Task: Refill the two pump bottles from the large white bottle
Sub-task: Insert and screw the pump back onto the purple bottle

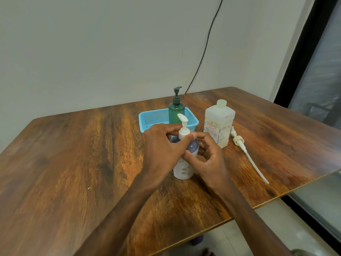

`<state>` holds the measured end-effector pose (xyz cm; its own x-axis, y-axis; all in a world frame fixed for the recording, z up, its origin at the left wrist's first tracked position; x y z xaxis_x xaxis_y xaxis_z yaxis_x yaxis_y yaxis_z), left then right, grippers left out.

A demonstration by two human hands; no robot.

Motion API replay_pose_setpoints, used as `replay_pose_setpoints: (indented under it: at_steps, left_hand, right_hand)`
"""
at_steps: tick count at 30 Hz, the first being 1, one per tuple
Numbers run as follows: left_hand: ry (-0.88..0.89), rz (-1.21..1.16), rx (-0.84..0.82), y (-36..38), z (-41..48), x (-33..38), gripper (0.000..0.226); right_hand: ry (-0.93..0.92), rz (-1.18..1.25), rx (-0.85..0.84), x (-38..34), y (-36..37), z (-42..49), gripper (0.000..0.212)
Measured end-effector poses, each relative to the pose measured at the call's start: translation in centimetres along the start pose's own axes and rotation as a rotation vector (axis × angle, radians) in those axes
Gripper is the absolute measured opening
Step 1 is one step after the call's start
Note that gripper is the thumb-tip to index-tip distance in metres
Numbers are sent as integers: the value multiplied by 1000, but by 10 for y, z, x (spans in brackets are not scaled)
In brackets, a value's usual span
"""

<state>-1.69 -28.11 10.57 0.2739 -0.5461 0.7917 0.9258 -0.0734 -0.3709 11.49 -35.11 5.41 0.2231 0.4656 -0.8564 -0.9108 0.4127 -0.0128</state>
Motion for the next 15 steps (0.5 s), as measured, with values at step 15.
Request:
replay_pose_setpoints:
  at_steps: [15]
  left_hand:
    - [122, -18, -278, -3, 28, -10, 27]
  right_hand:
    - [5, 2, -22, -4, -3, 4, 49]
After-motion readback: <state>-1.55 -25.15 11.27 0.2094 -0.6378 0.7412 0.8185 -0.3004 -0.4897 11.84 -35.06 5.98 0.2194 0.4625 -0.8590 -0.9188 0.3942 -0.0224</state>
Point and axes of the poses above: each hand's wrist, its own z-axis towards the middle knuckle, its own y-axis out of the palm, x = y × z, the point moved 4 cm from there along z, towards the middle knuckle, and after that the axes turned 7 degrees about -y, right-handed, at the moved point
